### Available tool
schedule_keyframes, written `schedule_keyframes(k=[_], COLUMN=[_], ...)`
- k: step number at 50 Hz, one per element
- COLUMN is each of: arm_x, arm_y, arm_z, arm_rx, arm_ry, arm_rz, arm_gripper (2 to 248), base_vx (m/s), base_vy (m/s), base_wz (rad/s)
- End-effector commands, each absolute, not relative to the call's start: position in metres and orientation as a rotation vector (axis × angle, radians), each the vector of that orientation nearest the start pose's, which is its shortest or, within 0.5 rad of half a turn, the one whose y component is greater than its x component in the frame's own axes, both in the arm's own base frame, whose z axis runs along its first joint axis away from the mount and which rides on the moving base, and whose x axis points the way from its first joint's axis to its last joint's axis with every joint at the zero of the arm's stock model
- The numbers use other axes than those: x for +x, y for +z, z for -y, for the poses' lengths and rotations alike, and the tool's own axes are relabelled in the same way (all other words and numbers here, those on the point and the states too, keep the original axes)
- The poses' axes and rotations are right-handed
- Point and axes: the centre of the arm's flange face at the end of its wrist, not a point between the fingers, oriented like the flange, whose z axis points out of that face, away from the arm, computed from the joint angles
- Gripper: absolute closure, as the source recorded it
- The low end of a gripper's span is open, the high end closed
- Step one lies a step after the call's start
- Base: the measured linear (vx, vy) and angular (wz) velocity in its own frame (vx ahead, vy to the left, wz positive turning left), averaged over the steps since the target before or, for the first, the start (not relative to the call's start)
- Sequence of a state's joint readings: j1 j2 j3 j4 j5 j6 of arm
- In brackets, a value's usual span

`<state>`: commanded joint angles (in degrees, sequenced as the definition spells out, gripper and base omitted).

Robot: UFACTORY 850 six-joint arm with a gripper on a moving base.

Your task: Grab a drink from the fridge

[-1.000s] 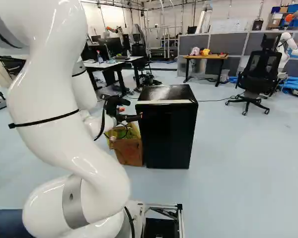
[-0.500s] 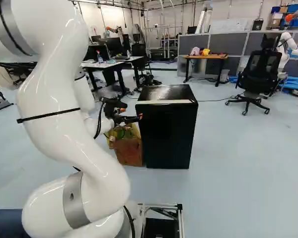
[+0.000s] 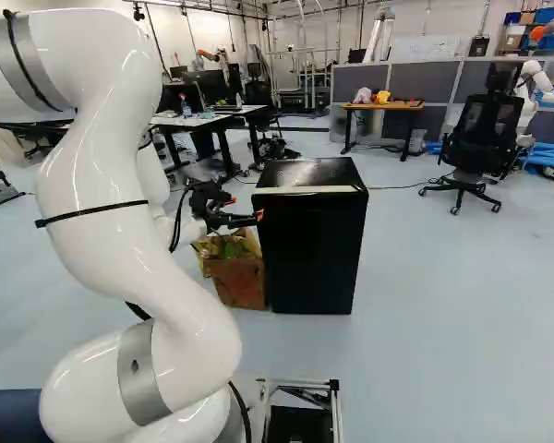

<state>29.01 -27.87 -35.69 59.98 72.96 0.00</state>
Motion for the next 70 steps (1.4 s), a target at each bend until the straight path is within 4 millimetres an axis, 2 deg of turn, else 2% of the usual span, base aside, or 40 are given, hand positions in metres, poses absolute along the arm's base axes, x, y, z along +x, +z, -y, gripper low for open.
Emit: schedule_keyframes(k=[32, 52, 70], arm_x=[0.451, 0.470, 0.478], arm_y=[0.281, 0.279, 0.277], arm_z=[-0.160, -0.159, -0.157], arm_rx=[-2.489, -2.458, -2.440], arm_ry=[-2.101, -2.109, -2.108], arm_rz=[-1.051, -1.185, -1.292], arm_gripper=[3, 3, 3], base_vx=[0.000, 0.000, 0.000], base_vy=[0.000, 0.000, 0.000], base_wz=[0.000, 0.000, 0.000])
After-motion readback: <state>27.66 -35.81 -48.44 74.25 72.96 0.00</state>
